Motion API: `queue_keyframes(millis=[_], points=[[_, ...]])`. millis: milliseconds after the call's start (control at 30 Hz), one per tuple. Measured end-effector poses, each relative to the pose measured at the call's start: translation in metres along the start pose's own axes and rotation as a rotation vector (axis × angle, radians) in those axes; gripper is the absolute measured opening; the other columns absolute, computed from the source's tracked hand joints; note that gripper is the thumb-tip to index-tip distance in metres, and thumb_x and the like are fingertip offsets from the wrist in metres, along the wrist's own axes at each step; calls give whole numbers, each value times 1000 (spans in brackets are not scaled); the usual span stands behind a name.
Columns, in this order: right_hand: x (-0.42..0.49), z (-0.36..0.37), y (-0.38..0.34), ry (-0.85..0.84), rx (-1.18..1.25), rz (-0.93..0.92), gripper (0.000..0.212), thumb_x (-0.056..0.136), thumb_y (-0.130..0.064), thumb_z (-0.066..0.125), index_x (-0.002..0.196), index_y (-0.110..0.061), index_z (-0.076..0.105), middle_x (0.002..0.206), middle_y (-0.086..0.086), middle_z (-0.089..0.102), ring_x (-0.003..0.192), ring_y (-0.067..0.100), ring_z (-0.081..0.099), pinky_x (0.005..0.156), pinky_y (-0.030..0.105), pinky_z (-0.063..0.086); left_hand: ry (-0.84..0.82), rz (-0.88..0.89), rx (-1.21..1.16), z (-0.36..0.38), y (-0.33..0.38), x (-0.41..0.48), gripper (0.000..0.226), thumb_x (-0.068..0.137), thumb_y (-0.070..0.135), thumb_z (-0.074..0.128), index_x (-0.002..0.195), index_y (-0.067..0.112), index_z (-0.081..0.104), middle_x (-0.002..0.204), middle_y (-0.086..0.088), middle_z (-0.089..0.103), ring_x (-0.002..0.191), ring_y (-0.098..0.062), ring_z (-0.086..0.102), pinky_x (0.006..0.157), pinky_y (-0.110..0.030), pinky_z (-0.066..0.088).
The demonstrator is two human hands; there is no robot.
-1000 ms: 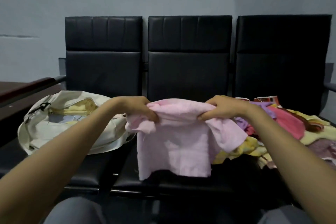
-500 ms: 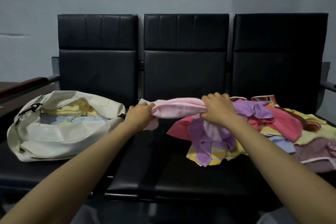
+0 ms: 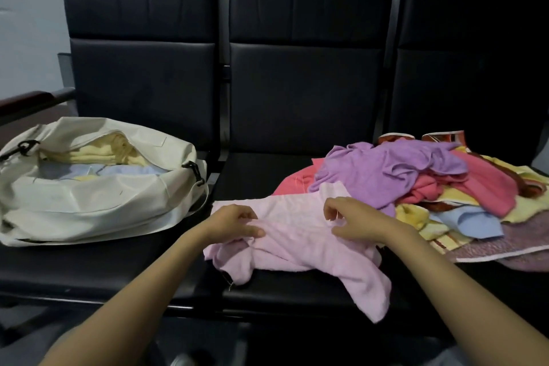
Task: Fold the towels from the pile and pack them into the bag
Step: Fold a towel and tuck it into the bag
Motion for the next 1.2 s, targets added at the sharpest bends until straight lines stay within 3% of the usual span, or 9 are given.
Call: queue_keyframes(millis=[100,300,467,533,633,700,833,933,1200], points=[[1,5,-4,50,22,-25,16,89,-27,56,75,-34,52,86,-10,61,78,9,54,74,31,48,-2,41,-214,0,8,1,27,73,29,82,84,16,62,74,8,58,70,-7,53,63,-20,43],[8,1,-43,158,153,-119,29,98,-38,49,84,-15,60,76,-10,55,76,12,50,72,30,41,-17,38,-533,-1,29,6,23,78,20,79,85,12,58,75,2,59,67,-8,56,56,-18,46],[15,18,-63,135,371,-37,40,92,-35,57,127,-24,42,102,-5,54,84,13,54,75,27,42,-81,24,-932,-9,36,9,17,82,-3,68,84,11,59,78,-7,63,69,-16,63,59,-24,53],[19,18,-65,164,337,-49,14,92,-29,59,97,-23,48,86,-7,52,74,11,49,66,25,37,-91,36,-979,-13,37,8,19,82,-6,66,86,12,59,79,-8,64,71,-18,63,61,-27,54],[22,12,-51,178,397,17,22,93,-27,57,76,-18,47,64,-9,46,60,8,41,56,23,31,-36,1,-1055,-20,27,8,17,79,1,70,84,13,59,75,-5,63,65,-16,61,57,-24,52],[19,7,-43,154,471,45,21,90,-33,63,82,-14,57,61,-10,49,58,4,43,54,17,32,30,-42,-1006,-25,13,7,20,72,14,77,83,14,60,76,-4,60,62,-16,57,54,-25,47],[12,-10,-22,109,532,70,23,80,-38,75,74,-18,65,51,-19,51,55,-6,47,57,9,36,82,-88,-519,-25,-5,8,17,82,20,75,89,11,63,64,3,52,42,-5,41,36,-19,29],[8,-15,3,41,518,127,19,80,-37,76,80,-20,67,50,-24,52,55,-9,48,56,10,35,146,-141,-387,-27,-19,15,10,87,19,68,89,10,65,67,1,55,52,-10,47,44,-19,34],[30,-40,64,62,382,212,8,83,-25,74,78,-21,69,85,-3,67,83,14,57,74,26,42,329,-201,-205,-61,-49,31,16,90,21,64,83,7,65,70,0,58,75,-16,55,67,-29,43]])
Point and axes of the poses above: each hand's wrist, its own x-axis towards the middle knuckle, its own z-axis out of the palm, y = z × x, the point moved 10 cm from there along x, towards the middle knuckle
